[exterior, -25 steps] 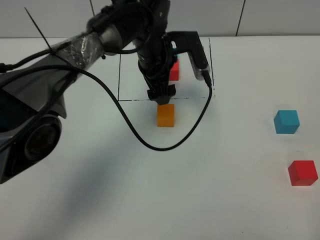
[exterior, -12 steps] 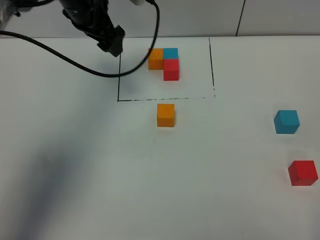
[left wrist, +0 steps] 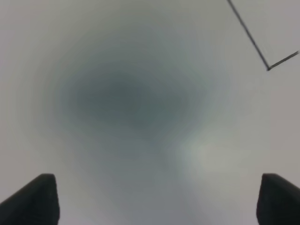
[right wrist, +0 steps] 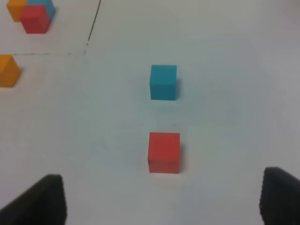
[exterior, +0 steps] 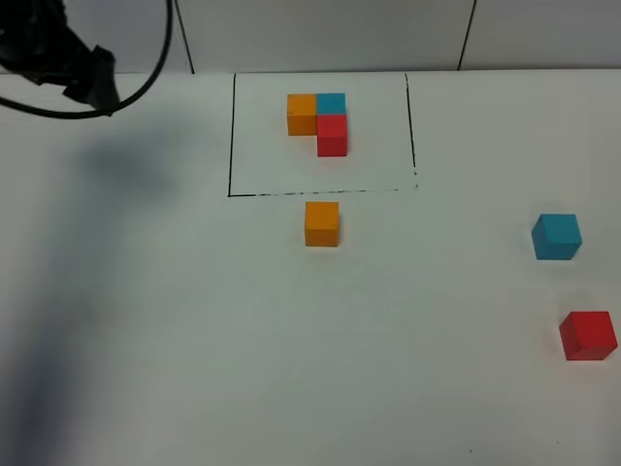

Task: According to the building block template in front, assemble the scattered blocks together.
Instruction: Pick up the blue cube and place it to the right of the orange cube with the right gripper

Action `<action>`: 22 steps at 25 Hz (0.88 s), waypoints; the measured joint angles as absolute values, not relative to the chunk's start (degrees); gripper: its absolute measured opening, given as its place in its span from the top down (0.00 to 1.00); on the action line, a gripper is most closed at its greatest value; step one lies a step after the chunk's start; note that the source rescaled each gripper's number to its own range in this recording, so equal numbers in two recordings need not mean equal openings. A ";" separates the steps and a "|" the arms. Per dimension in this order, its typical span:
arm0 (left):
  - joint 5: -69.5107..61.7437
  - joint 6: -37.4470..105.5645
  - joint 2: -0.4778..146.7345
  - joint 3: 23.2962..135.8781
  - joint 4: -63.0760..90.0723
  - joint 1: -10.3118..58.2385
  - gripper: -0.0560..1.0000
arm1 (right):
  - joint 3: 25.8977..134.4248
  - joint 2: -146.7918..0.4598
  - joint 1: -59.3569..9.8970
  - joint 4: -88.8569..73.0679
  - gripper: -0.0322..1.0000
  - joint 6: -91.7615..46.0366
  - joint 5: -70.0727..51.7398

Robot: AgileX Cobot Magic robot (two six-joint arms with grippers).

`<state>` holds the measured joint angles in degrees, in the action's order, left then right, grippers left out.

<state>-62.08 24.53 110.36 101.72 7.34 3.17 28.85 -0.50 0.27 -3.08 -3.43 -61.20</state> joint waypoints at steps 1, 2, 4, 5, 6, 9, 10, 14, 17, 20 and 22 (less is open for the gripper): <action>-60.83 23.97 108.34 98.92 7.34 2.09 0.07 | 28.85 -0.50 0.27 -3.08 0.30 -3.43 -61.20; -59.52 23.42 106.52 96.69 7.34 1.30 0.07 | 28.85 -0.50 0.27 -3.08 0.30 -3.43 -61.20; -57.27 22.68 101.82 91.43 7.22 -0.23 0.08 | 28.85 -0.50 0.27 -3.08 0.30 -3.43 -61.20; -55.99 22.30 99.73 89.28 7.17 -0.67 0.08 | 28.85 -0.50 0.27 -3.08 0.30 -3.43 -61.20; -55.07 21.66 97.25 86.91 7.11 -0.96 0.09 | 28.85 -0.50 0.27 -3.08 0.30 -3.43 -61.20; -54.25 19.50 90.35 81.26 7.05 -1.10 0.10 | 28.85 -0.50 0.27 -3.08 0.30 -3.43 -61.20; -54.26 18.67 87.99 79.54 7.05 -1.10 0.11 | 28.85 -0.50 0.27 -3.08 0.30 -3.43 -61.20; -55.76 15.41 78.94 73.77 6.51 -1.10 0.15 | 28.85 -0.50 0.27 -3.17 0.30 -3.43 -61.20; -55.56 12.39 72.09 69.37 4.51 -1.10 0.20 | 28.85 -0.50 0.27 -3.24 0.30 -3.43 -61.20; -55.57 9.47 65.80 65.23 3.12 -1.10 0.23 | 28.85 -0.50 0.27 -3.24 0.30 -3.43 -61.20; -55.57 8.43 61.65 62.43 2.95 -1.10 0.24 | 28.85 -0.50 0.27 -3.24 0.30 -3.43 -61.20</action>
<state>-55.57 8.43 61.65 62.43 2.95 -1.10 28.85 -0.50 0.27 -3.24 -3.43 -61.20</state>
